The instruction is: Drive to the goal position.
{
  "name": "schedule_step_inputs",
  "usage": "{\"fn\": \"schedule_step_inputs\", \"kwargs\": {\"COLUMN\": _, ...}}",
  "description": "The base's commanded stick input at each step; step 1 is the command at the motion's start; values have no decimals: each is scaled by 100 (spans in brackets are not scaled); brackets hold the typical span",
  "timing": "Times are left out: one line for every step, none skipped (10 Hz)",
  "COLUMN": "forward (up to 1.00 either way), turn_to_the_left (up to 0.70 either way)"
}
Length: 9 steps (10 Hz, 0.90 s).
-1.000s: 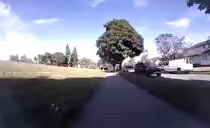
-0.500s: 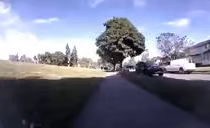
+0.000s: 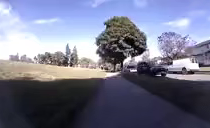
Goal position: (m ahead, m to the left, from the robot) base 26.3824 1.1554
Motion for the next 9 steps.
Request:
{"fn": "schedule_step_inputs", "kwargs": {"forward": 100, "turn_to_the_left": 0}}
{"fn": "schedule_step_inputs", "kwargs": {"forward": 100, "turn_to_the_left": 0}}
{"fn": "schedule_step_inputs", "kwargs": {"forward": 100, "turn_to_the_left": 0}}
{"fn": "schedule_step_inputs", "kwargs": {"forward": 100, "turn_to_the_left": 0}}
{"fn": "schedule_step_inputs", "kwargs": {"forward": 100, "turn_to_the_left": 0}}
{"fn": "schedule_step_inputs", "kwargs": {"forward": 100, "turn_to_the_left": 0}}
{"fn": "schedule_step_inputs", "kwargs": {"forward": 100, "turn_to_the_left": 0}}
{"fn": "schedule_step_inputs", "kwargs": {"forward": 100, "turn_to_the_left": 0}}
{"fn": "schedule_step_inputs", "kwargs": {"forward": 100, "turn_to_the_left": 0}}
